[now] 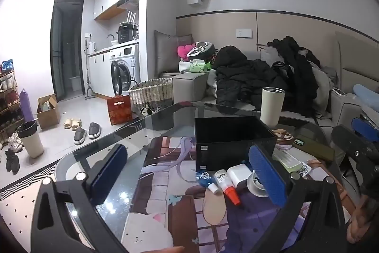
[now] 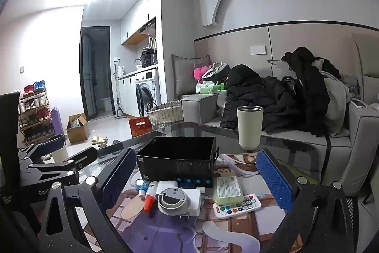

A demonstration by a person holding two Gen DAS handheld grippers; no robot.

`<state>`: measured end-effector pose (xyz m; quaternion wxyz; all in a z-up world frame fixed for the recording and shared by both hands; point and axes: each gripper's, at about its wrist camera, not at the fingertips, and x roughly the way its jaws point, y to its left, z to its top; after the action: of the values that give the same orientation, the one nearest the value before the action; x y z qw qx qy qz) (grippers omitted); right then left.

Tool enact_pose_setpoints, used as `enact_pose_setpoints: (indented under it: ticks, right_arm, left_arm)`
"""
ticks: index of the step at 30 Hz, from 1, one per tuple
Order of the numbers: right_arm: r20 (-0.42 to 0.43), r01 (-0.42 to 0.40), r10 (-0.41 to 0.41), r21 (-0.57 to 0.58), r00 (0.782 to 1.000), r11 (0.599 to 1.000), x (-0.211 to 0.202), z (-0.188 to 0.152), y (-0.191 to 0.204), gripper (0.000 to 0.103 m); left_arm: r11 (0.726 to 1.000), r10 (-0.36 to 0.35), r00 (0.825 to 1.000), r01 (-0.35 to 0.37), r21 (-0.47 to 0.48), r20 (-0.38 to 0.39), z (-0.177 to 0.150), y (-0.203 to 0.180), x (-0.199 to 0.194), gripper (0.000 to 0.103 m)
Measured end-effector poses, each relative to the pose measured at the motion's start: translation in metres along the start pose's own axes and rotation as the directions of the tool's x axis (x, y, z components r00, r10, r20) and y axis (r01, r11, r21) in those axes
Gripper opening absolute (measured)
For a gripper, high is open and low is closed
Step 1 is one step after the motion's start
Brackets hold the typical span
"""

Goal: Organize rigid objects

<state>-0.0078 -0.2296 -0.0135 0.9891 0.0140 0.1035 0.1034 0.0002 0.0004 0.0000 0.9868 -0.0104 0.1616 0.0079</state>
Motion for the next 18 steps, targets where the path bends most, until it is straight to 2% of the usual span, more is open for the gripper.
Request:
enact_pose_setpoints:
  ticks: [2,3,18]
  right_arm:
    - [0.001,0.004,-0.004,-0.005,1.0,1.0,0.0002,-0.0001,0.0003,0.103]
    - [0.001,0.003,-0.003,-0.001,1.0,1.0,0.0002,-0.0001,0.0001,0.103]
    - [0.004,-0.006,0.006,0.006,1.0,1.0,-0.0003,0.0001,-0.0005,0.103]
  left_arm:
    - [1.0,0.018,1.0,-0.018,-0.005,0.0,0.0001,0.0016,0.0013,0.103]
    - [0.999,-0.012,1.0,0.011,0.03,0.02,-0.0004,-0.0018,-0.0013,0.103]
    - [1.0,-0.007,1.0,0.007,-0.001,0.006,0.0013,0.0018,-0.0016,0.103]
